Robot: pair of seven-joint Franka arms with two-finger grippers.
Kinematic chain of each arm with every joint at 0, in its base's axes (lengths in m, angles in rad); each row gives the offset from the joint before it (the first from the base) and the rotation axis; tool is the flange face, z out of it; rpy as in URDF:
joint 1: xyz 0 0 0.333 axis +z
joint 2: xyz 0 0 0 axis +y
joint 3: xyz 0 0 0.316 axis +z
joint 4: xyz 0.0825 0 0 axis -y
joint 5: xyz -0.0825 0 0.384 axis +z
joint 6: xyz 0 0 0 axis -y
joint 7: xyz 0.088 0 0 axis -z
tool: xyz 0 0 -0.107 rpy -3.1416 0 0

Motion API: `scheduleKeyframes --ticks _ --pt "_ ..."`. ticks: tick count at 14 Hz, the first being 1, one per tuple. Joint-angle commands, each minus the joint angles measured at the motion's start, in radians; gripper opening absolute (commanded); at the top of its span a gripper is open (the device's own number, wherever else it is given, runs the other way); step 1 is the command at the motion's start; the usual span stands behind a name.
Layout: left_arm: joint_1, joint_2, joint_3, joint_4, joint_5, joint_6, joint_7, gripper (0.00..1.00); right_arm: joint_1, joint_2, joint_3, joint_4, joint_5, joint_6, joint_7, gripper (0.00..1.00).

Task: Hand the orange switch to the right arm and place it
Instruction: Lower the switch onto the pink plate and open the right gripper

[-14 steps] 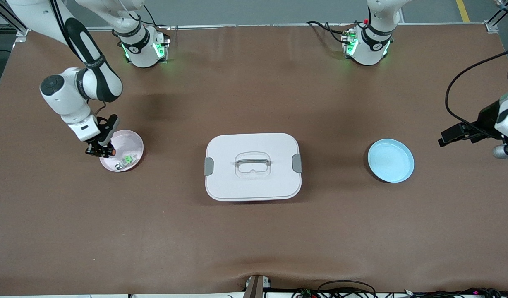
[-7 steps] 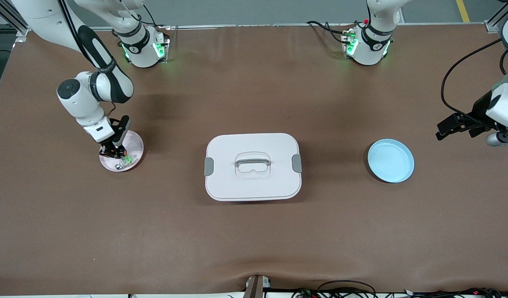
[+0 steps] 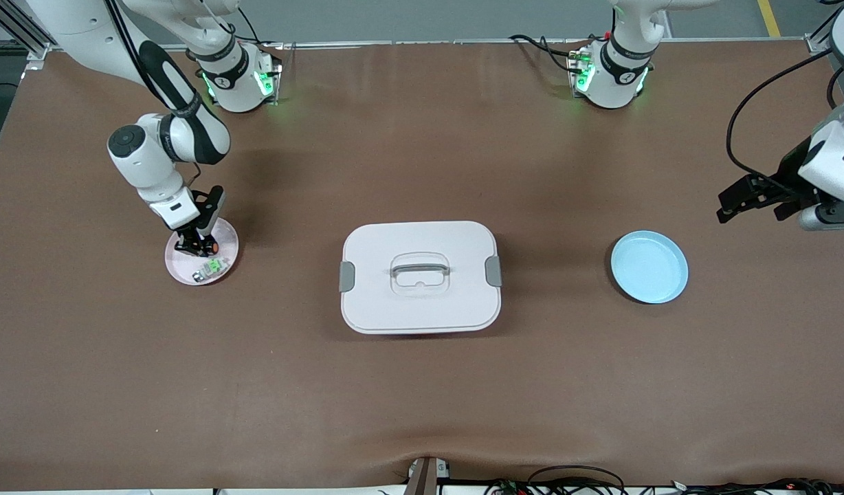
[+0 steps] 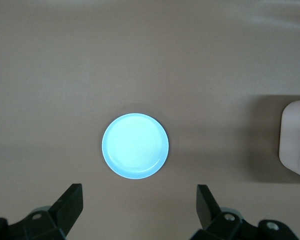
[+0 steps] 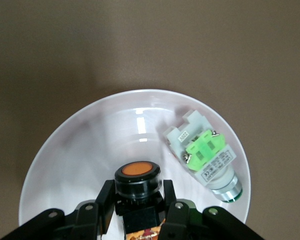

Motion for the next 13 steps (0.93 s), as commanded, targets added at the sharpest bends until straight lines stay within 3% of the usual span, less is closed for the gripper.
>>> scheduleKeyframes --ticks 1,8,9,13 --pt "-0.021 -0.028 0.025 0.027 0.012 -0.048 0.016 1.00 -0.010 -0.012 0.002 -0.036 -0.003 0.035 0.007 0.00" --pt "-0.034 -0.020 0.020 0.150 0.014 -0.172 -0.001 1.00 -0.032 -0.013 0.000 -0.043 -0.003 0.028 0.016 0.00" --pt "-0.035 -0.019 0.008 0.150 0.014 -0.172 -0.007 1.00 -0.041 -0.013 0.000 -0.041 -0.003 0.028 0.024 0.99" --pt "-0.037 0.000 -0.016 0.153 0.014 -0.172 -0.044 1.00 -0.041 -0.013 0.001 -0.036 -0.003 0.024 0.029 1.00"
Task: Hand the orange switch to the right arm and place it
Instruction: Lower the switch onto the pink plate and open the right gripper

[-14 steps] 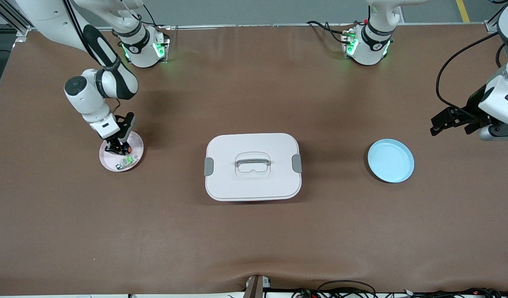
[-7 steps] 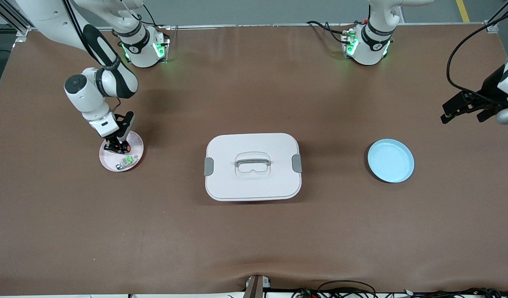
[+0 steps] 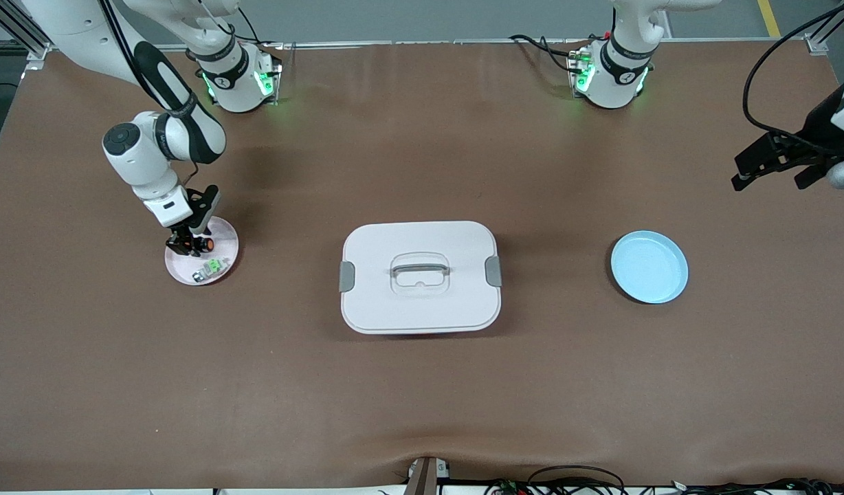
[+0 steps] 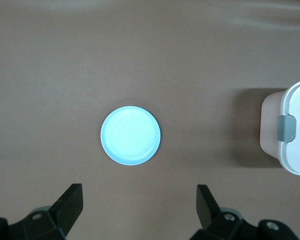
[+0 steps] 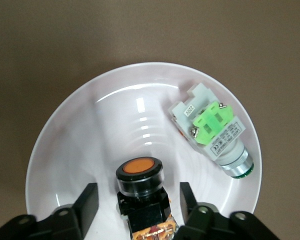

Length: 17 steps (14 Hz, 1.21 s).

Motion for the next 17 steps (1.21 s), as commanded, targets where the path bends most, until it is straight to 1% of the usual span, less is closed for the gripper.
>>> scheduleKeyframes --ticks 1,5,6,8,9,14,17 --pt "-0.006 0.021 -0.019 0.020 0.014 -0.017 -0.016 1.00 -0.011 -0.016 0.008 -0.021 -0.004 0.018 0.022 1.00" --pt "-0.006 0.032 -0.022 0.021 0.017 -0.017 -0.005 1.00 0.004 -0.033 0.011 -0.005 -0.004 -0.017 0.071 1.00" --pt "-0.004 0.032 -0.021 0.021 0.017 -0.017 -0.004 1.00 0.004 -0.033 0.013 0.002 -0.002 -0.037 0.091 1.00" --pt "-0.003 0.032 -0.021 0.021 0.015 -0.017 -0.011 1.00 0.004 -0.050 0.013 0.031 -0.002 -0.120 0.131 1.00" --pt "-0.003 0.031 -0.021 0.023 0.015 -0.017 -0.013 1.00 0.006 -0.072 0.014 0.047 -0.002 -0.178 0.148 1.00" --pt "-0.004 0.032 -0.021 0.028 0.014 -0.017 -0.014 1.00 0.001 -0.185 0.010 0.188 -0.001 -0.580 0.226 1.00" --pt "0.003 0.034 -0.021 0.026 0.006 -0.026 -0.025 1.00 -0.002 -0.234 0.005 0.295 -0.001 -0.836 0.360 1.00"
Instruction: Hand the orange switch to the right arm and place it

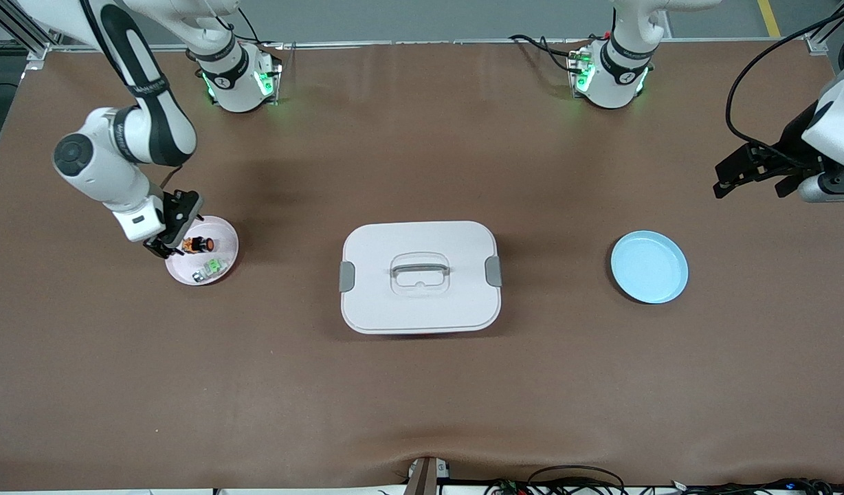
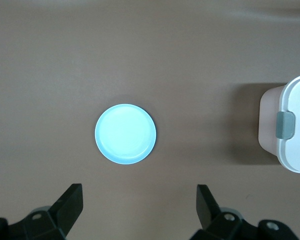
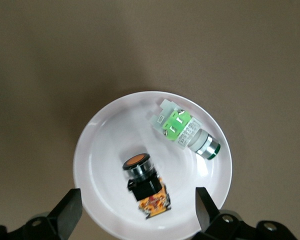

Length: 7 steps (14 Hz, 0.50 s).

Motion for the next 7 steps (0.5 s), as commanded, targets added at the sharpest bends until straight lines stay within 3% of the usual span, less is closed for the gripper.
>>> scheduleKeyframes --ticks 1,7 --pt "0.006 0.008 -0.002 0.020 0.005 -0.033 -0.047 1.00 -0.008 -0.051 0.000 0.079 -0.002 -0.180 0.127 1.00" --pt "0.007 0.014 -0.002 0.020 0.014 -0.051 -0.059 1.00 -0.002 -0.108 0.005 0.268 -0.009 -0.492 0.586 1.00"
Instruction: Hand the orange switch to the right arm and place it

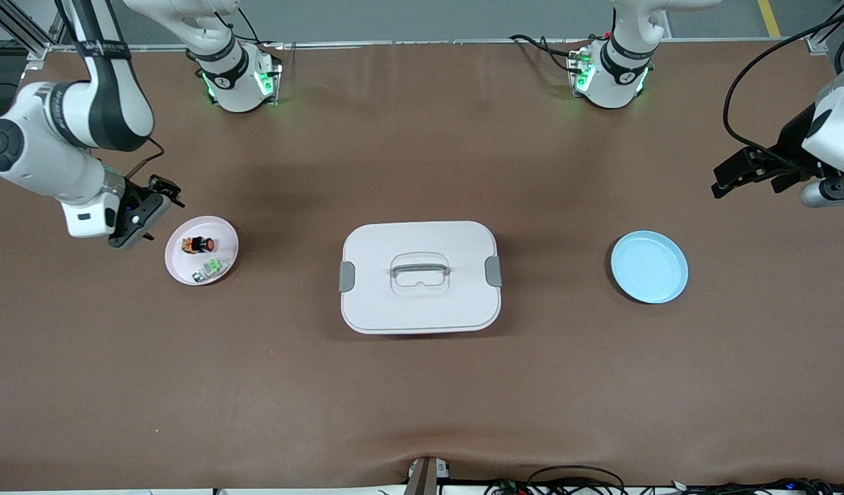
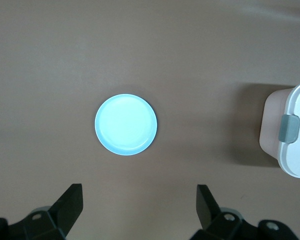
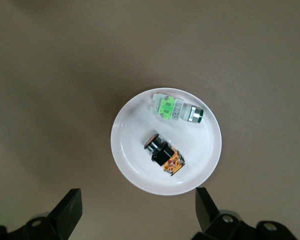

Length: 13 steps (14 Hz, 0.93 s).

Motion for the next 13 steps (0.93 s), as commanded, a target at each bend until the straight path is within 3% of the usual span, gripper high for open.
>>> scheduleKeyframes --ticks 1,5,8,13 --pt "0.004 0.006 -0.002 0.021 0.017 -0.021 0.040 1.00 0.003 -0.019 0.012 0.089 -0.009 -0.146 0.277 1.00" --pt "0.008 0.009 0.004 0.021 0.015 -0.020 0.116 1.00 0.061 -0.025 0.025 0.188 -0.018 -0.290 0.624 1.00" --pt "0.009 0.010 0.005 0.018 0.014 -0.021 0.113 1.00 0.055 -0.022 0.016 0.297 -0.020 -0.370 0.662 1.00" --pt "0.009 0.009 0.005 0.017 0.014 -0.023 0.114 1.00 0.021 0.004 0.012 0.578 -0.021 -0.598 0.662 1.00"
